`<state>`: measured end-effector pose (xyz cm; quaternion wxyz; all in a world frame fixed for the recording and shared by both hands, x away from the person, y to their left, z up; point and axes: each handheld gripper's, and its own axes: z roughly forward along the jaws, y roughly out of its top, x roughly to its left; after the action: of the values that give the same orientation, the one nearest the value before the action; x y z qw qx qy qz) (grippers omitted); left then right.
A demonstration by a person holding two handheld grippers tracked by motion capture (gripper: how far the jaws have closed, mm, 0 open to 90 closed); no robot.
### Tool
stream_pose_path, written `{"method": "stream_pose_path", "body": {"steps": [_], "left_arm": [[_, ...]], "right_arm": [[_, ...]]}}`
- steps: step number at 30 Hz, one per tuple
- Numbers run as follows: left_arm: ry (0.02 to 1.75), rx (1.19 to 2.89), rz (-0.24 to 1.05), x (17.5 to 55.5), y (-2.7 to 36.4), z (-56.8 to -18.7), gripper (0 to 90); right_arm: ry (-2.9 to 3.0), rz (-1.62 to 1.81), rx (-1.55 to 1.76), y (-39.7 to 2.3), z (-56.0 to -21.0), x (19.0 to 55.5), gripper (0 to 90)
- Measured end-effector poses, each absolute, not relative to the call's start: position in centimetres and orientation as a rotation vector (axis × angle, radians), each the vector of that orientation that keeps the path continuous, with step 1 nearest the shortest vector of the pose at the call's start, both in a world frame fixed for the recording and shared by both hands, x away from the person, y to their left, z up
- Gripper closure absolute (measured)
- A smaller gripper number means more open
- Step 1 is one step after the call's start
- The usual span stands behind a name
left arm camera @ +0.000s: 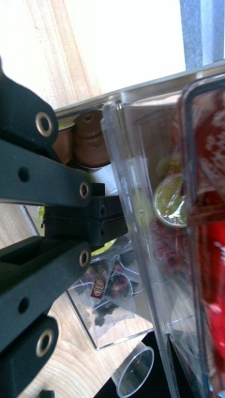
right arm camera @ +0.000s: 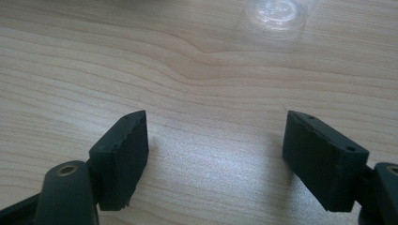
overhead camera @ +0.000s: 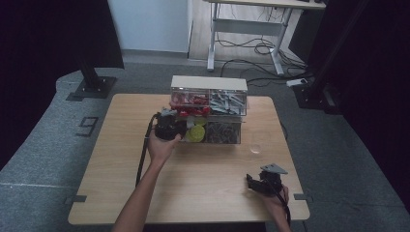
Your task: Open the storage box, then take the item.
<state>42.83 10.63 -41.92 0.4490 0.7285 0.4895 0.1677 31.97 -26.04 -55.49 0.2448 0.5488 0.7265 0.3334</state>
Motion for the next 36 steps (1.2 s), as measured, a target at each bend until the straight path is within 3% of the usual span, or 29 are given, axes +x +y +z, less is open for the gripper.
{"method": "stream_pose_path", "body": {"steps": [21, 36], "left_arm": [[1.199, 1.814, 0.402, 42.9, 10.1, -41.8, 90.0], [1.188, 1.830, 0.388, 43.1, 10.1, -42.2, 90.0]], "right_arm": [[1.997, 0.920, 1.483, -26.1, -55.5, 31.9, 24.6], [1.972, 1.052, 1.418, -25.4, -53.6, 31.5, 34.4]]}}
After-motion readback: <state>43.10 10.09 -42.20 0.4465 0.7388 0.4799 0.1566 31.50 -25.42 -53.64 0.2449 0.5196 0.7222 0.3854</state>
